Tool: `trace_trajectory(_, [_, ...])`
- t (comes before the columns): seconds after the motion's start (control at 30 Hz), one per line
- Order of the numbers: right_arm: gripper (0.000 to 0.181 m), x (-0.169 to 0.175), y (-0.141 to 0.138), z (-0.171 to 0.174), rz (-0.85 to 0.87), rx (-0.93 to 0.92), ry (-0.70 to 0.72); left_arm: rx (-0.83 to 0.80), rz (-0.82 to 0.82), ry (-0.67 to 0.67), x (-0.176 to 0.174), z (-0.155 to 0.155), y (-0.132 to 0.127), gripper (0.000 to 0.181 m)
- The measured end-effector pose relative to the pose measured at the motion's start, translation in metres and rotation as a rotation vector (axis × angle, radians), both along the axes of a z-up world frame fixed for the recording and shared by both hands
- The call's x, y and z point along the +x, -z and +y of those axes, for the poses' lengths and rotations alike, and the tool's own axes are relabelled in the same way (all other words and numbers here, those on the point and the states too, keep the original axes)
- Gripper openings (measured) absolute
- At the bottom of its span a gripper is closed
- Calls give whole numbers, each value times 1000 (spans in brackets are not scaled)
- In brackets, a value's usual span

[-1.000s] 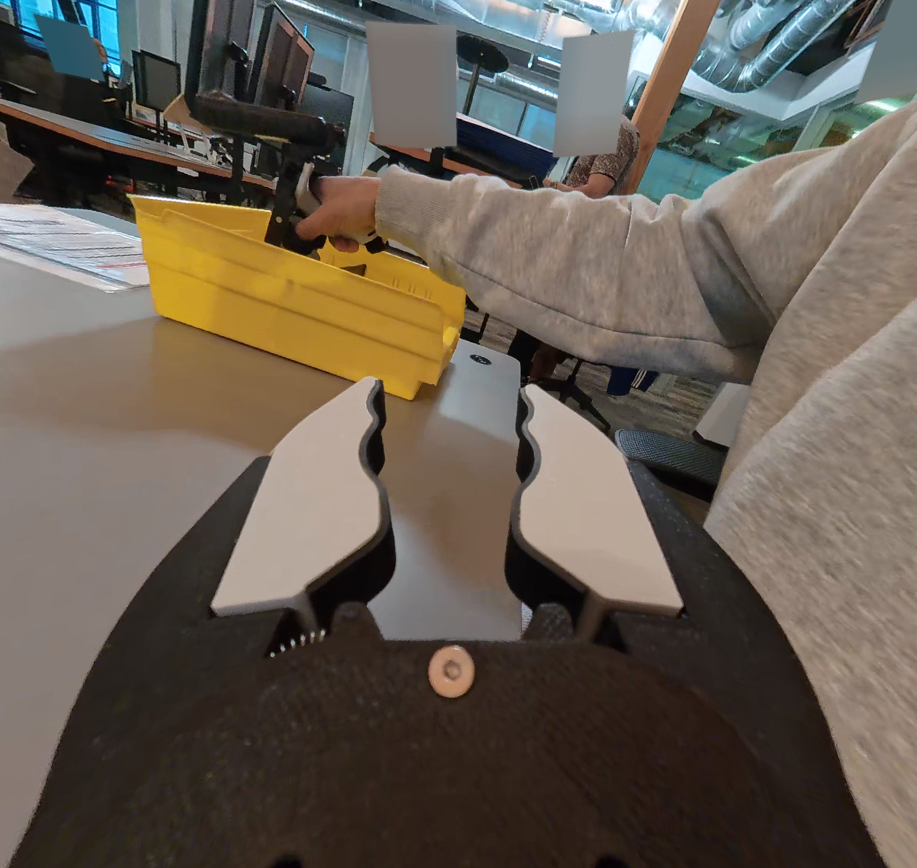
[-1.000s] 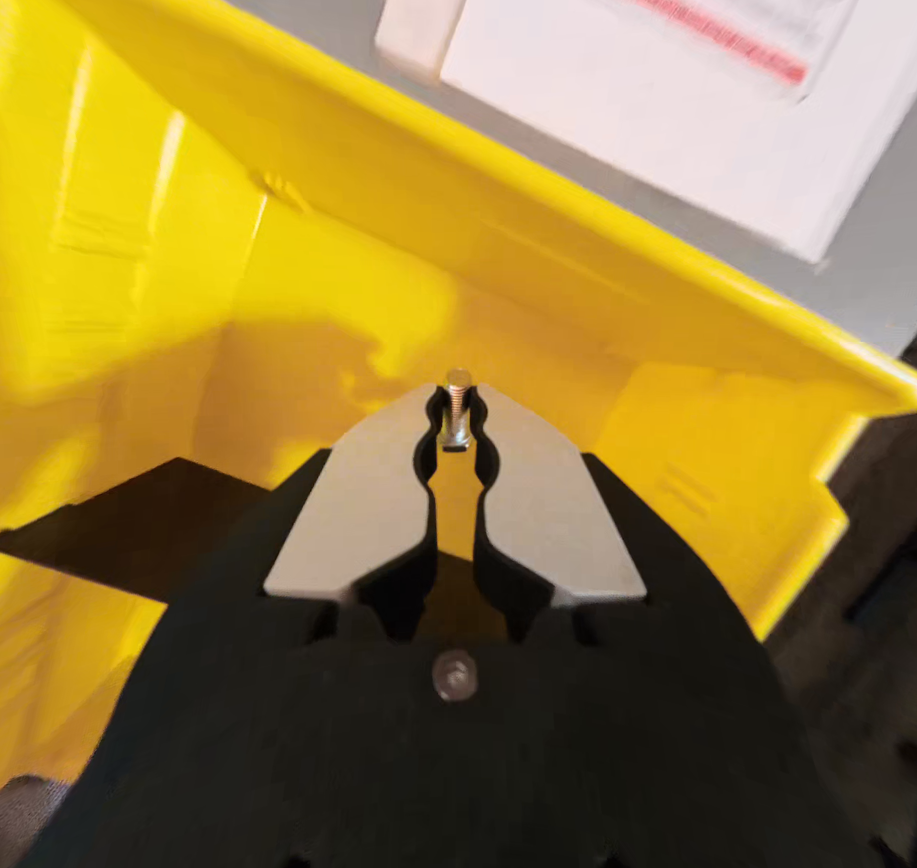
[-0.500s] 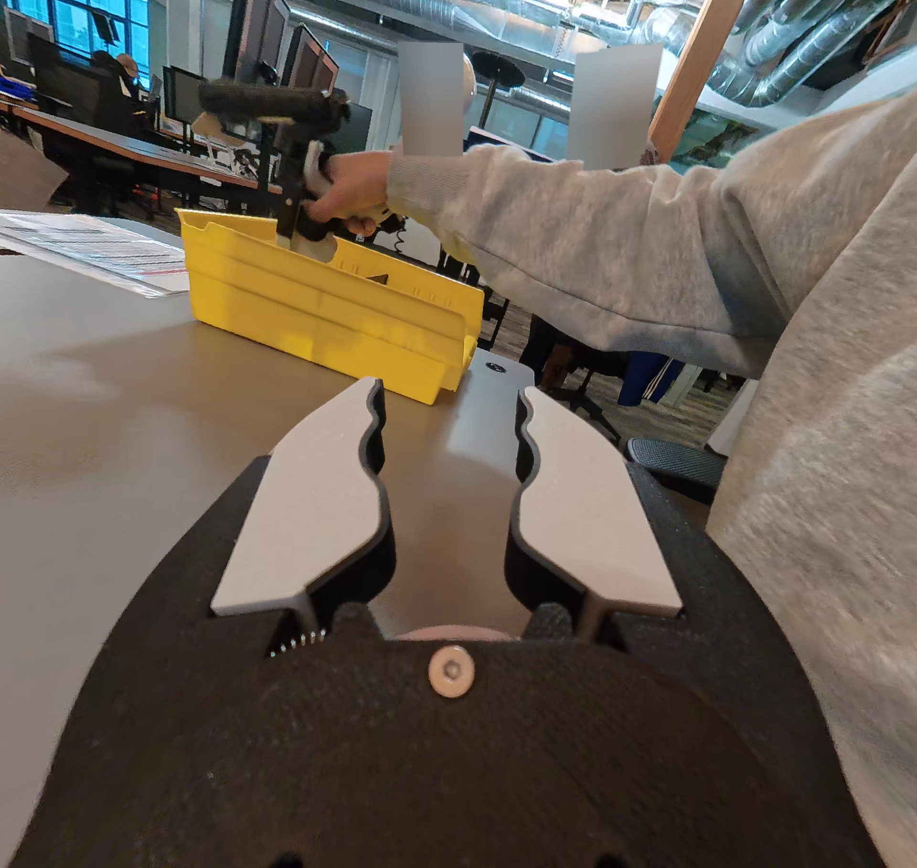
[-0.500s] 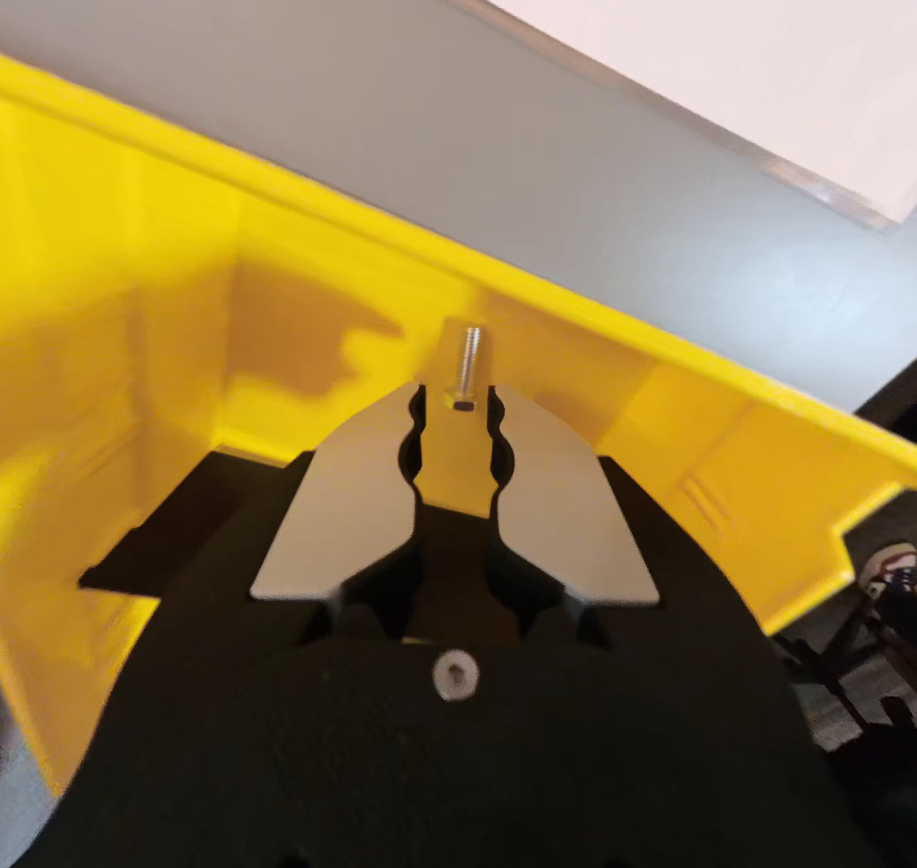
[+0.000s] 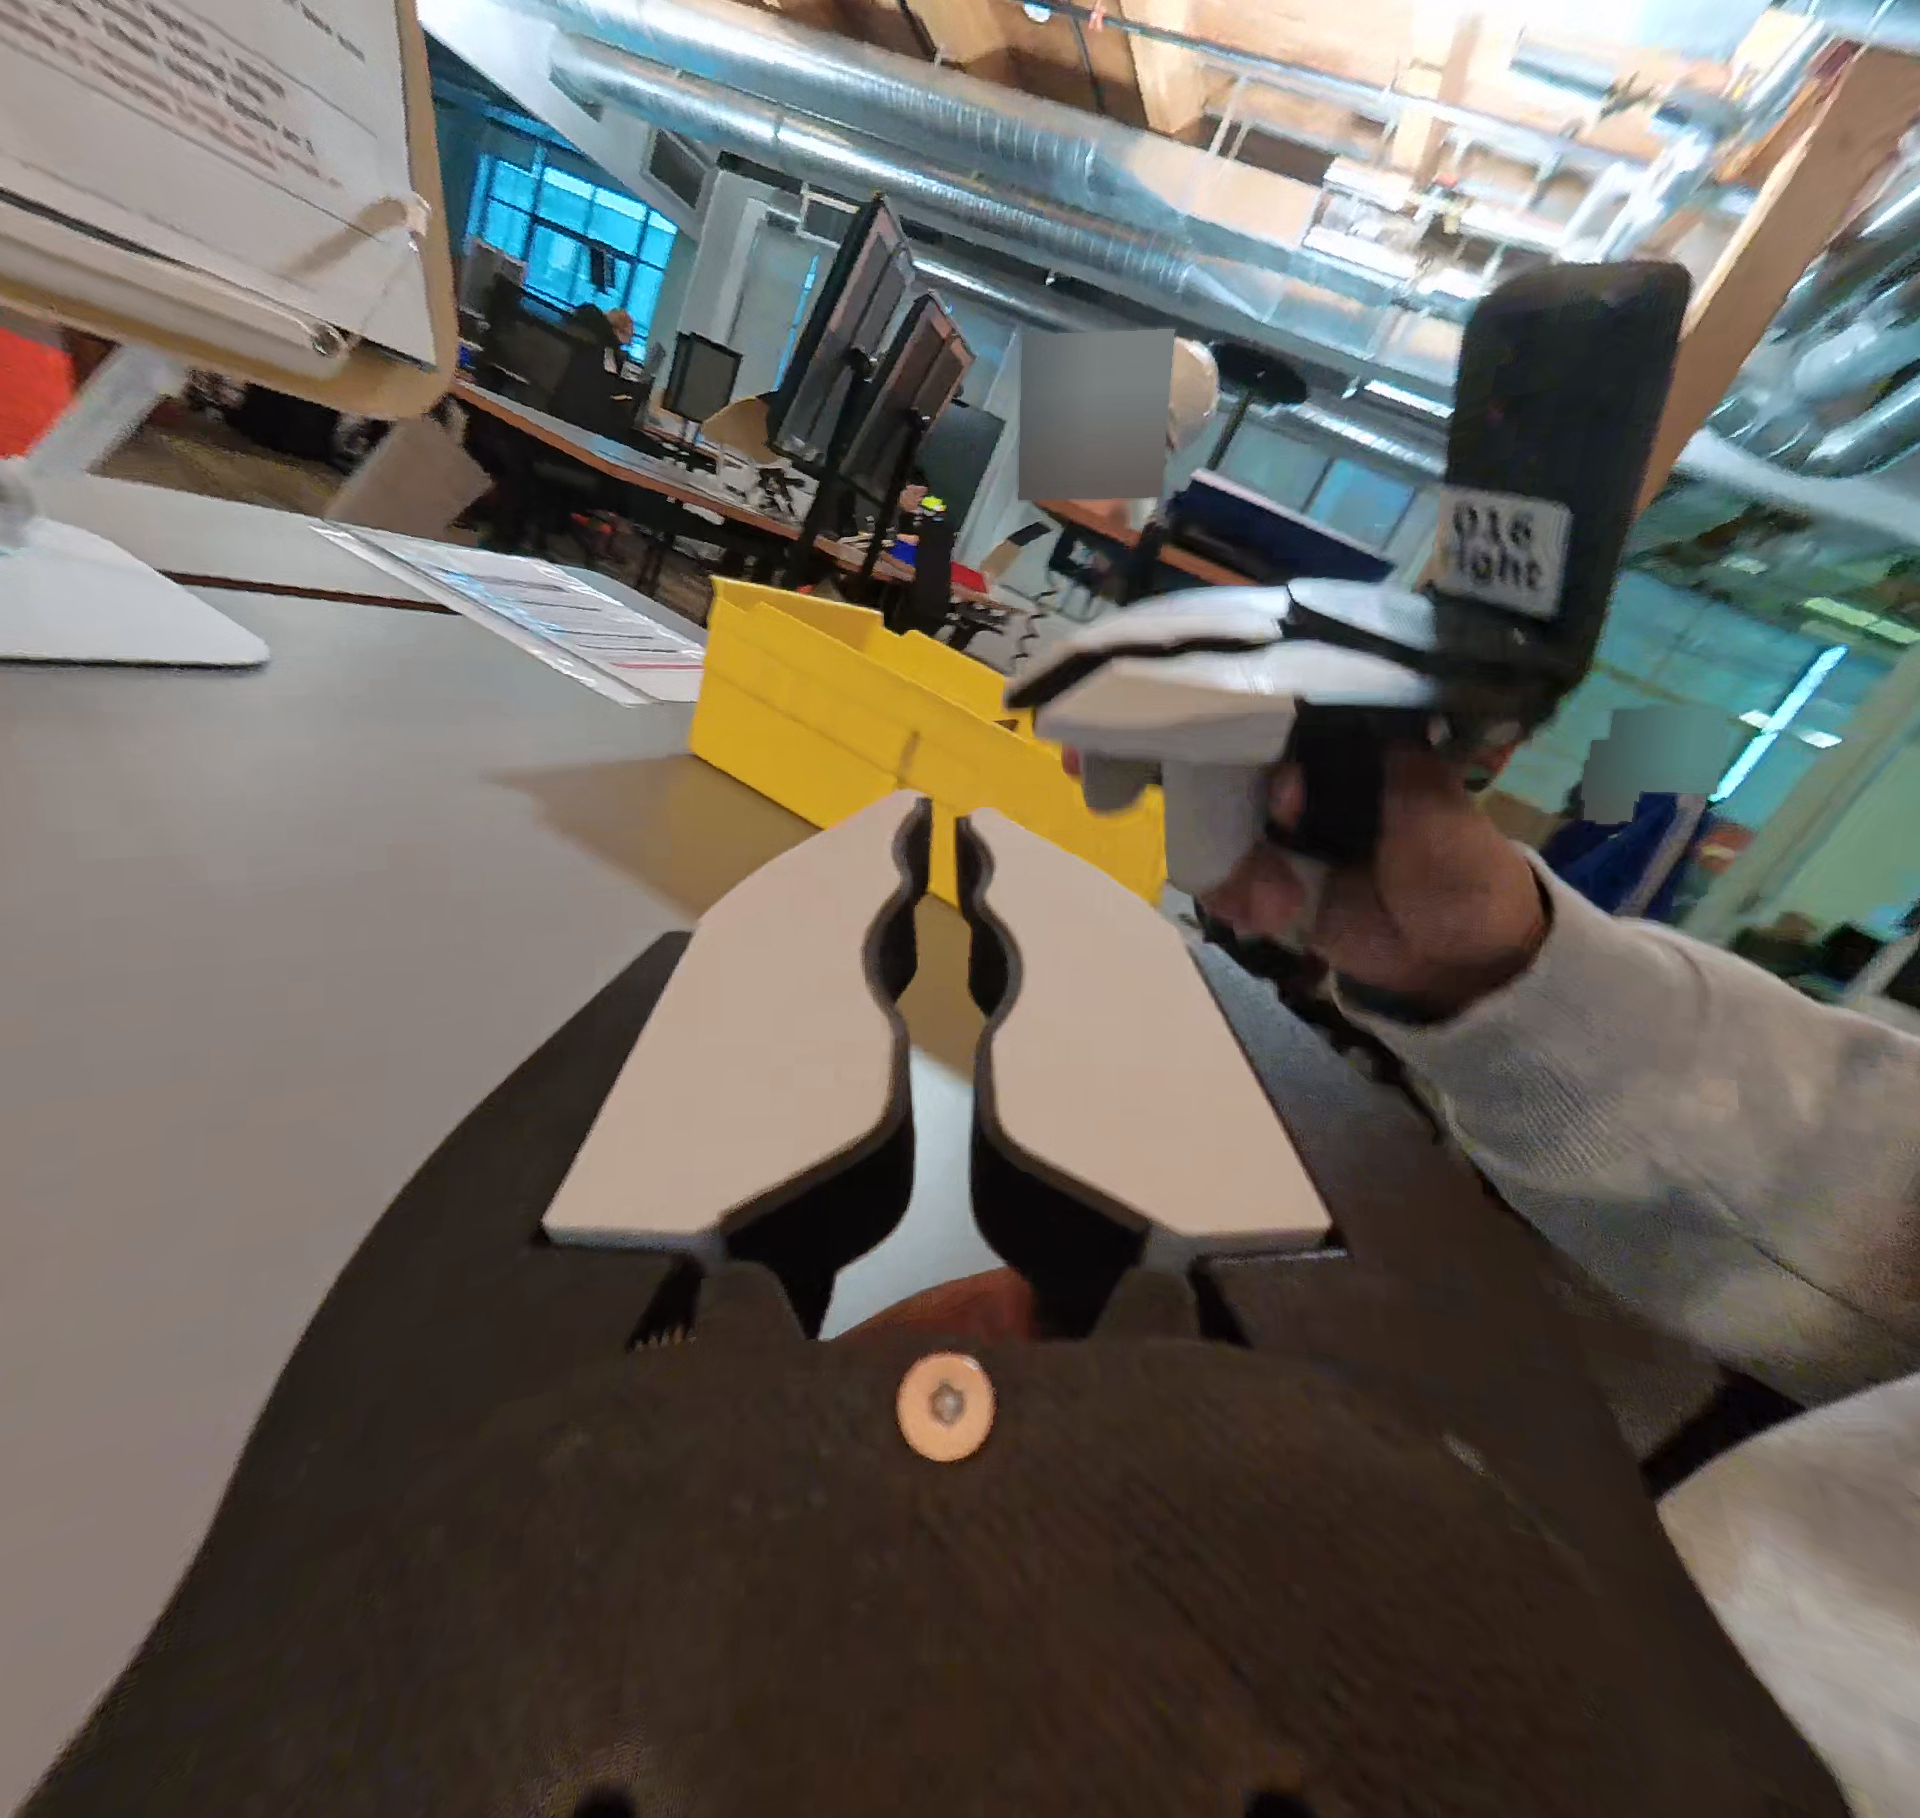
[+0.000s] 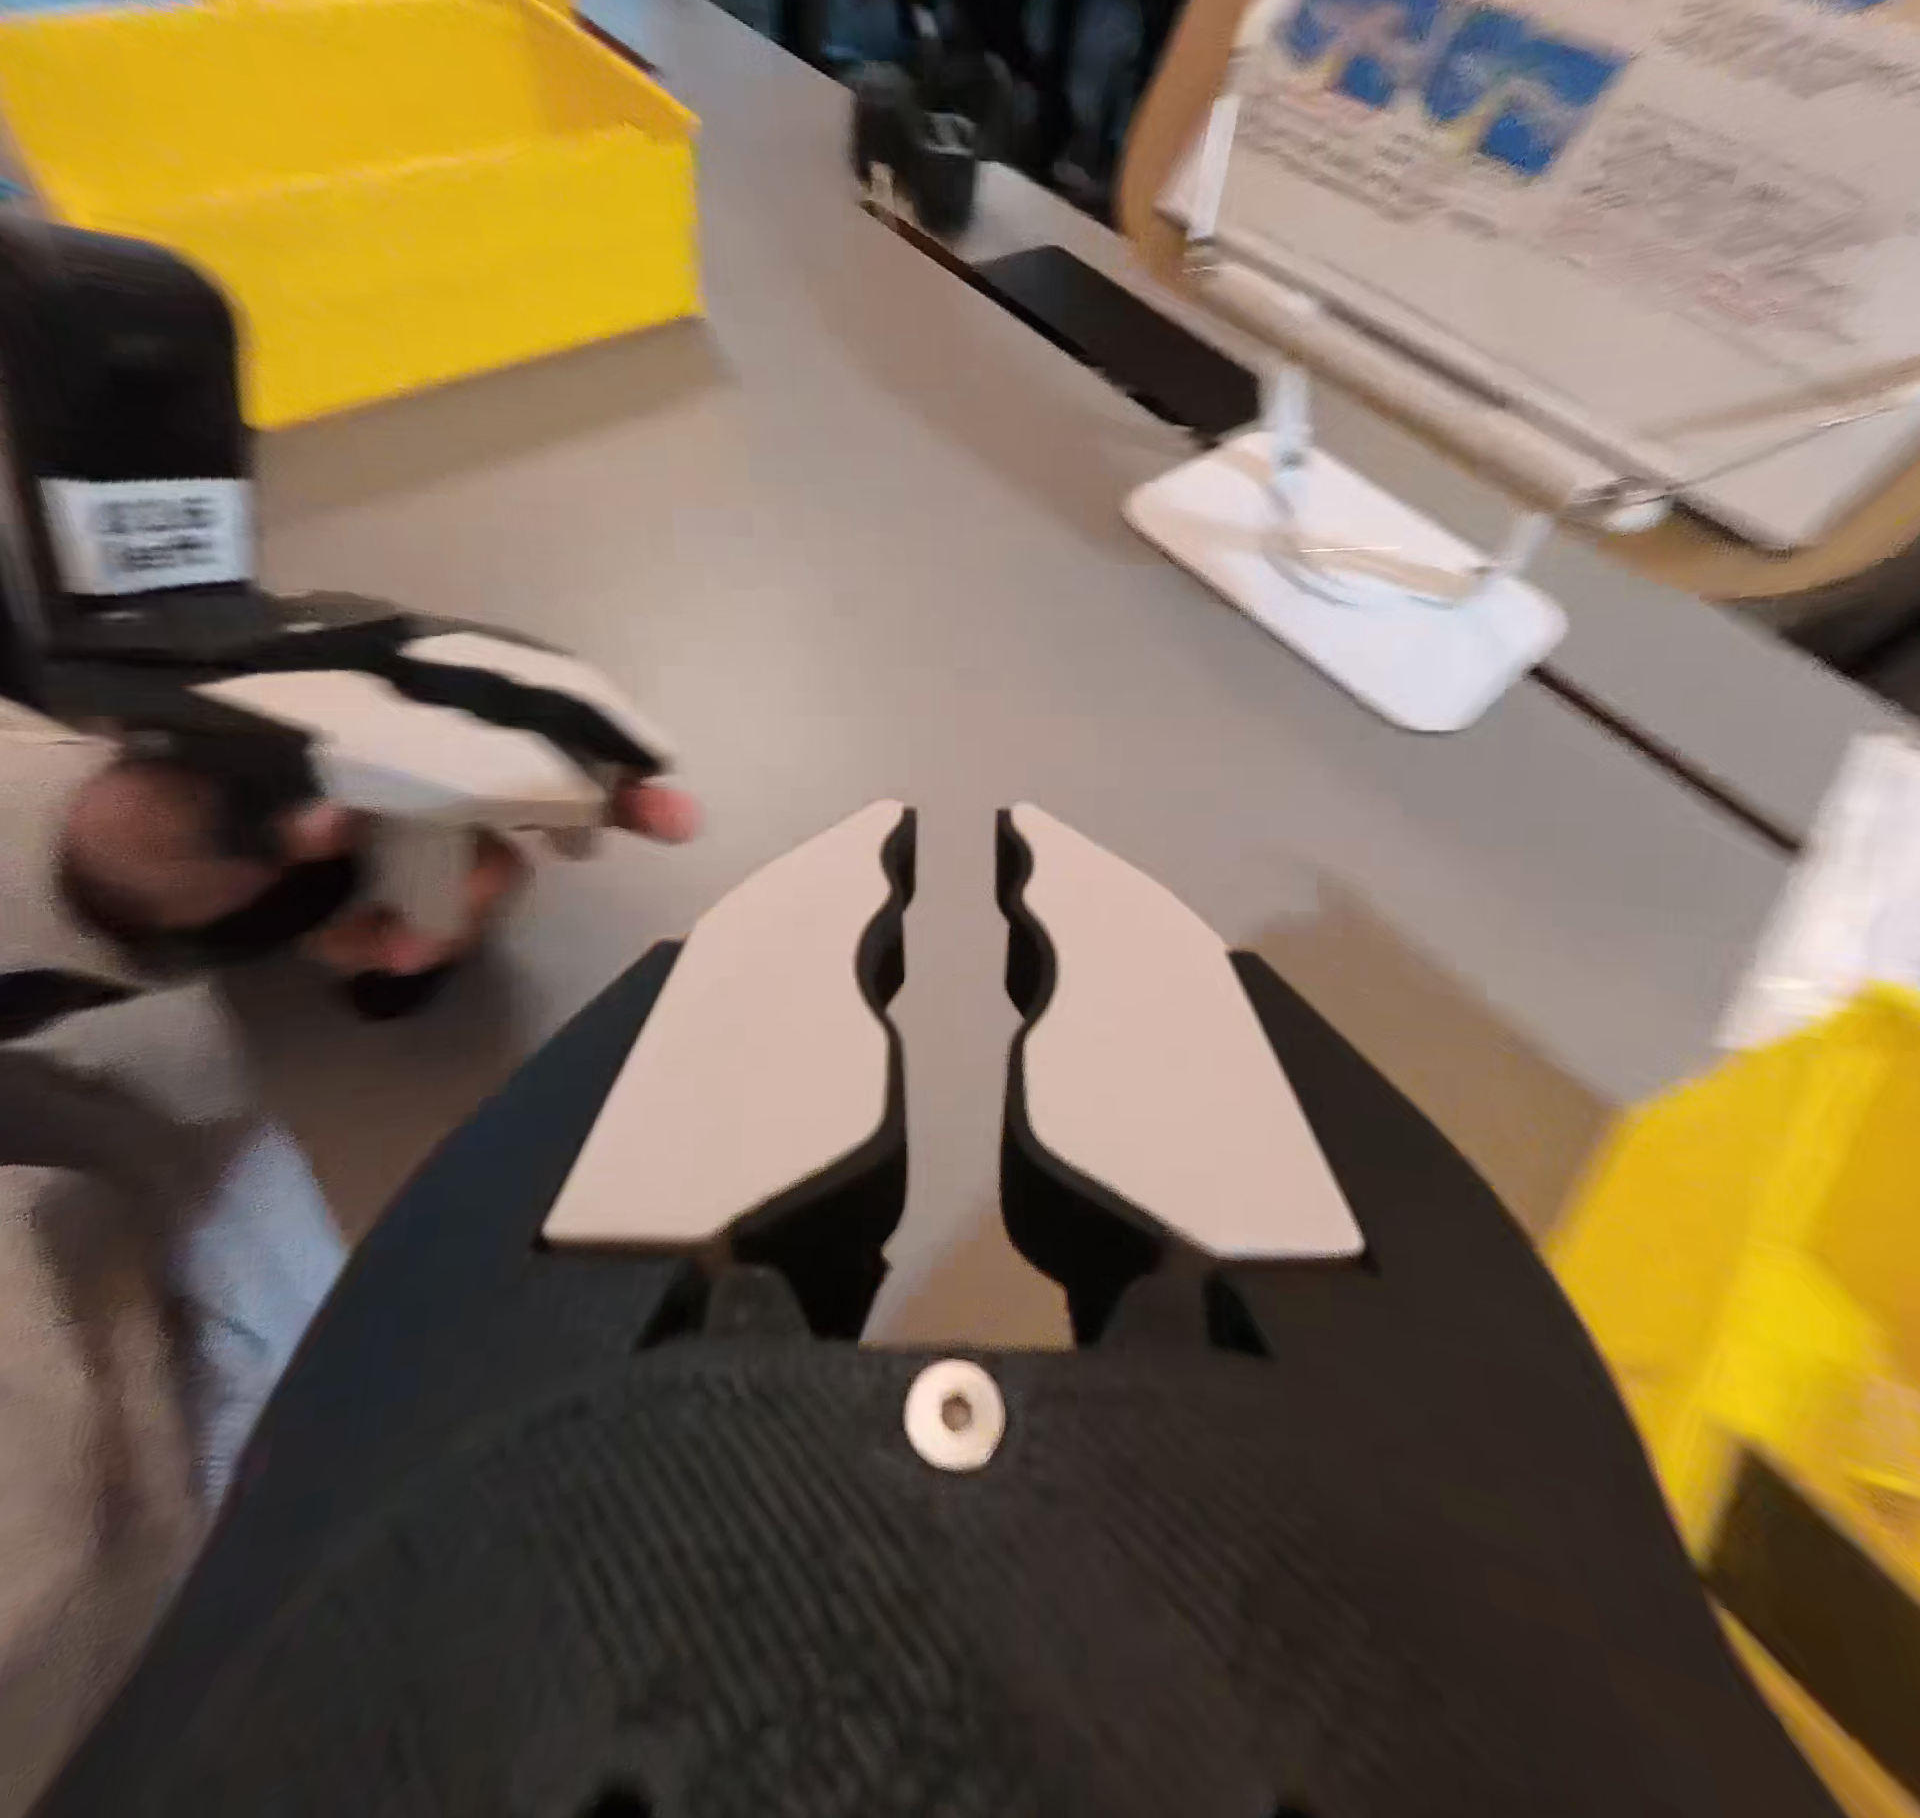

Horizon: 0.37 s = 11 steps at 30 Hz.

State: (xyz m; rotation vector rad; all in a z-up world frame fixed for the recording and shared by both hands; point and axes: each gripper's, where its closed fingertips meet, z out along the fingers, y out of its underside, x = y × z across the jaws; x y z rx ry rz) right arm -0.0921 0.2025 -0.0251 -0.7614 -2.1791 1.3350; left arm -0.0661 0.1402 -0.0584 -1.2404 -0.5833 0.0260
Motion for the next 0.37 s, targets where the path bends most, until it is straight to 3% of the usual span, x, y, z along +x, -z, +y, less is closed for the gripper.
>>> trace_trajectory(0.03, [14, 10, 12, -14, -12, -50, -19, -30, 18, -27, -4, -3, 1, 0])
trace_trajectory(0.1, [8, 19, 28, -29, 39, -133, -20, -87, 53, -110, -16, -17, -2, 0])
trace_trajectory(0.17, [6, 20, 28, -34, 141, -198, 0, -86, 87, -238, -29, -52, -23, 1])
trace_trajectory(0.27, [4, 39, 42, -50, 142, -234, -112, -205, 113, -472, -49, -135, -50, 3])
trace_trajectory(0.37, [6, 48, 64, -61, 83, -210, -184, -515, 47, -699, -72, -243, -45, 0])
